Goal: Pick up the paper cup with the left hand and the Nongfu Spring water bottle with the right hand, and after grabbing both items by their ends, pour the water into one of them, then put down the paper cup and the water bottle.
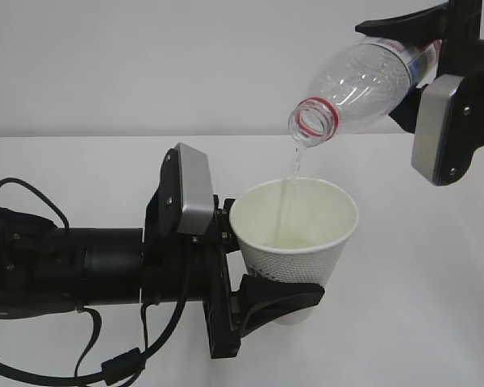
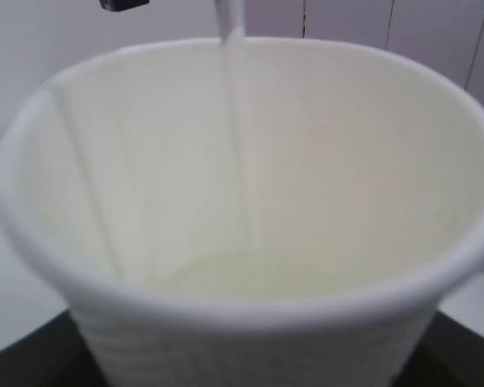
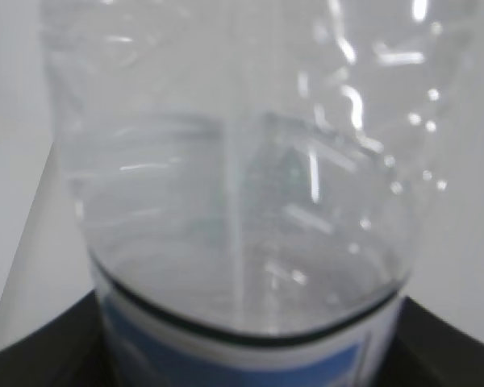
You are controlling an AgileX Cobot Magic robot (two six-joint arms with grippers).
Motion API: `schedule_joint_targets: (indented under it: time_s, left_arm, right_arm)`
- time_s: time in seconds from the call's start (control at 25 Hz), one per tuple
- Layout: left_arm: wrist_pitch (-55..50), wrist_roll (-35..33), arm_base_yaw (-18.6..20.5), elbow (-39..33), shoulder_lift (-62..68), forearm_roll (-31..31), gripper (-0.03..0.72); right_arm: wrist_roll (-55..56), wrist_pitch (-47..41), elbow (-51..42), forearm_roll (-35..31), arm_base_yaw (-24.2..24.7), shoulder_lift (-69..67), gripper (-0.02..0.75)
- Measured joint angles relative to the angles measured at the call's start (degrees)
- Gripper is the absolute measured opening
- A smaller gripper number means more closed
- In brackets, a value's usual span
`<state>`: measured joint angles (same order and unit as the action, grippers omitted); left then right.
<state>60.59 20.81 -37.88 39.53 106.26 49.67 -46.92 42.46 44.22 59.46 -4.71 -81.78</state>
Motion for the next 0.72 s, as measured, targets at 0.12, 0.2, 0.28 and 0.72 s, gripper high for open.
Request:
schedule_joint_targets:
  time_s: [0.12,0.2,0.28,0.72]
  left_arm:
    - [0.00,0.00,0.00,0.00,0.00,0.00,0.533]
    - [0.00,0.00,0.00,0.00,0.00,0.00,0.533]
    - [0.00,0.00,0.00,0.00,0.00,0.00,0.533]
    - [0.00,0.00,0.00,0.00,0.00,0.00,0.533]
  right_arm:
    - [-0.12,0.00,0.00,0.00,0.00,0.00,0.482]
    - [-0.12,0.00,0.00,0.00,0.00,0.00,0.482]
    - [-0.12,0.00,0.00,0.00,0.00,0.00,0.482]
    - [-0.12,0.00,0.00,0.00,0.00,0.00,0.481]
